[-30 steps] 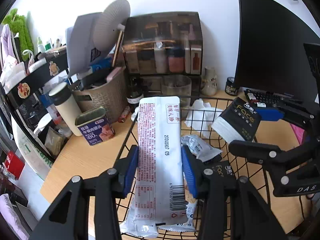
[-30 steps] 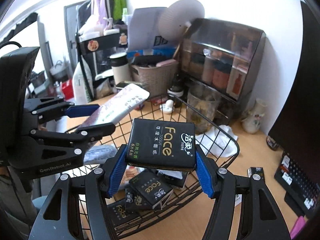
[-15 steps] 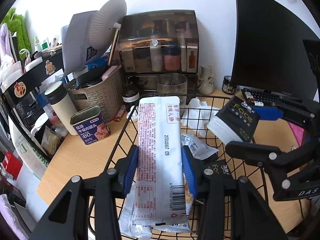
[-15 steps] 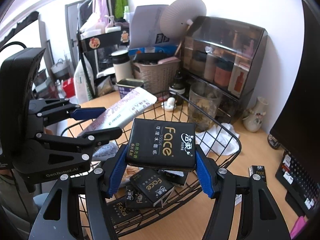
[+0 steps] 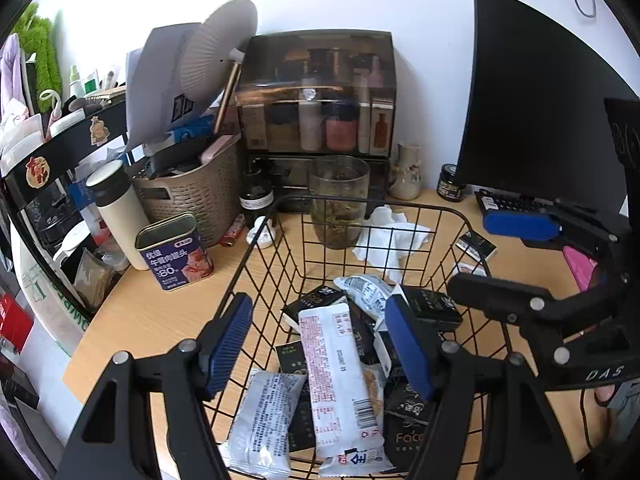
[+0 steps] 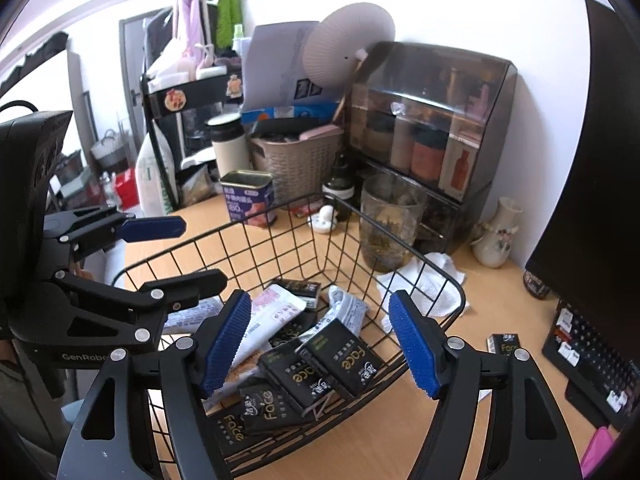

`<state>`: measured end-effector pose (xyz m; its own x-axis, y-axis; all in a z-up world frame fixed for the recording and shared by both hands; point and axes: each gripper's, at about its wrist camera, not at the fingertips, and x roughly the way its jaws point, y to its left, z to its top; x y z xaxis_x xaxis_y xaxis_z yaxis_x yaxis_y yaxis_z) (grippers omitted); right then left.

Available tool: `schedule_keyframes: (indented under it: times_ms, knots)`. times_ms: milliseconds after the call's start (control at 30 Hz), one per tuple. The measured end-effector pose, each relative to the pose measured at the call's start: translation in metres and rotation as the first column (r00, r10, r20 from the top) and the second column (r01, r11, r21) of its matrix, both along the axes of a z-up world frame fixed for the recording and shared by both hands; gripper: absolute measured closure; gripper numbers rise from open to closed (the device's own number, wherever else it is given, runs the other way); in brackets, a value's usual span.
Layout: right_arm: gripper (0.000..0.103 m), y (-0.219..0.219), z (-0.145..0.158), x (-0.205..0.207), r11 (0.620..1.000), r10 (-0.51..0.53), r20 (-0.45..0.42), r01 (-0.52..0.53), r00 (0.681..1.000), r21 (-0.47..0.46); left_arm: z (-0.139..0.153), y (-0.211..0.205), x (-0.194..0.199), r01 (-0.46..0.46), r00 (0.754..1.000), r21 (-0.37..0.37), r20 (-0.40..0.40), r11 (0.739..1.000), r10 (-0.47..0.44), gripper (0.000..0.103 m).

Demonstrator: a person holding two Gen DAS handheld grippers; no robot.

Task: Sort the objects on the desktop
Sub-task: 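Carry the barcode packet and Face pack into the wire basket and open both grippers, then return both open grippers to the desk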

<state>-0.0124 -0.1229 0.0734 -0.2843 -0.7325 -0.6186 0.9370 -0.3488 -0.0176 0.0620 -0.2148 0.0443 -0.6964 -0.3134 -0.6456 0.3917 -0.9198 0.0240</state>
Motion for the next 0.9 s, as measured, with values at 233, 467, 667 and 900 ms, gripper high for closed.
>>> schedule_keyframes:
  times_ms: [233, 467, 667, 900]
  knots:
    - [0.032, 0.020, 0.013, -0.020, 0.998, -0.059, -0.005, 0.059, 0.998, -0.018, 0.000, 0.015, -0.004, 0.028, 1.000, 0.004, 0.002, 1.000, -0.028, 0.030]
    - [0.032, 0.084, 0.000, -0.078, 0.974, -0.227, 0.017, 0.227, 0.974, 0.022, 0.002, 0.084, -0.031, 0.184, 0.983, -0.012, 0.006, 0.983, -0.184, 0.030]
    - [0.032, 0.128, -0.026, -0.116, 0.943, -0.323, 0.043, 0.318, 0.945, 0.097, -0.009, 0.146, -0.078, 0.317, 0.948, 0.060, -0.006, 0.947, -0.317, 0.030]
    - [0.032, 0.180, -0.034, -0.145, 0.920, -0.384, 0.037, 0.378, 0.923, 0.104, -0.054, 0.180, -0.147, 0.314, 0.943, 0.100, 0.079, 0.944, -0.322, 0.030]
